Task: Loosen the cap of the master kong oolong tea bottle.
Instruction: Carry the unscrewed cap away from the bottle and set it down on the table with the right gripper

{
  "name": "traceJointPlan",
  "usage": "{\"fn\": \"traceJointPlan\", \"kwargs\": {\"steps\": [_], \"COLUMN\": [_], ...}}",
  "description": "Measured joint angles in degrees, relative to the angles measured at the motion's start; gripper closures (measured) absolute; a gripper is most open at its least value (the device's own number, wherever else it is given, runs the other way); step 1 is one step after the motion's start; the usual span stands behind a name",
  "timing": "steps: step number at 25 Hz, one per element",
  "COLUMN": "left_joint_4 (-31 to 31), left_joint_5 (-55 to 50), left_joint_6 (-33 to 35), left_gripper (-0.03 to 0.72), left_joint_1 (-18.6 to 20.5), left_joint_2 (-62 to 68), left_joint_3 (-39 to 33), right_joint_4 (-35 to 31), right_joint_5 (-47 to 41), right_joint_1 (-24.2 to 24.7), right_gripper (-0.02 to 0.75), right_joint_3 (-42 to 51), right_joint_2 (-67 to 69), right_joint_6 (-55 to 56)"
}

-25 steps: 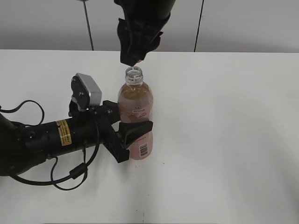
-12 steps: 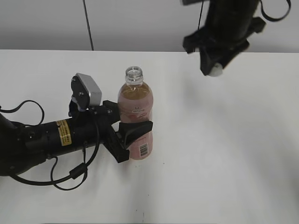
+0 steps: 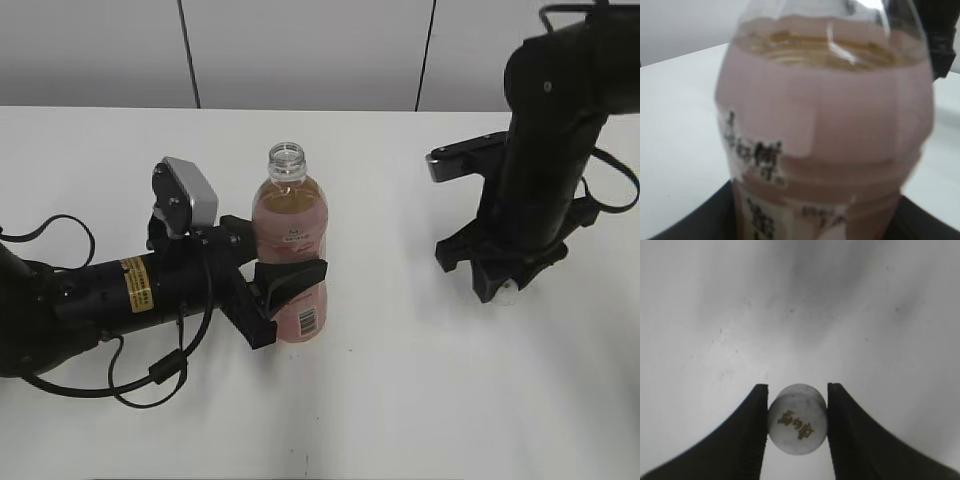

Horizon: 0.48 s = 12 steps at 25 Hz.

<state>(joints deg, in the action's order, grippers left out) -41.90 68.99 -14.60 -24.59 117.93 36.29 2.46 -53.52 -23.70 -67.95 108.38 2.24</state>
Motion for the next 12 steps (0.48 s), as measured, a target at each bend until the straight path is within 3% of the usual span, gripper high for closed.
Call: {"fn": "traceJointPlan", "kwargs": {"steps": [6,12], "left_joint_4": [0.0,0.0], "left_joint_5": [0.0,0.0], "left_joint_6": [0.0,0.0], "left_gripper": [0.306,0.306], "left_joint_1": [0.0,0.0], "left_joint_2": [0.0,0.0], "left_joint_3": [0.0,0.0], "right_joint_4": [-2.46,-3.52], "right_joint_5": [10.37,13.31], "right_joint_1": [0.0,0.0], "right_gripper": [0.465,0.461], "right_joint_3": [2.56,2.56], "right_joint_2": [3.06,6.44], "right_joint_6": [0.24,0.24]}}
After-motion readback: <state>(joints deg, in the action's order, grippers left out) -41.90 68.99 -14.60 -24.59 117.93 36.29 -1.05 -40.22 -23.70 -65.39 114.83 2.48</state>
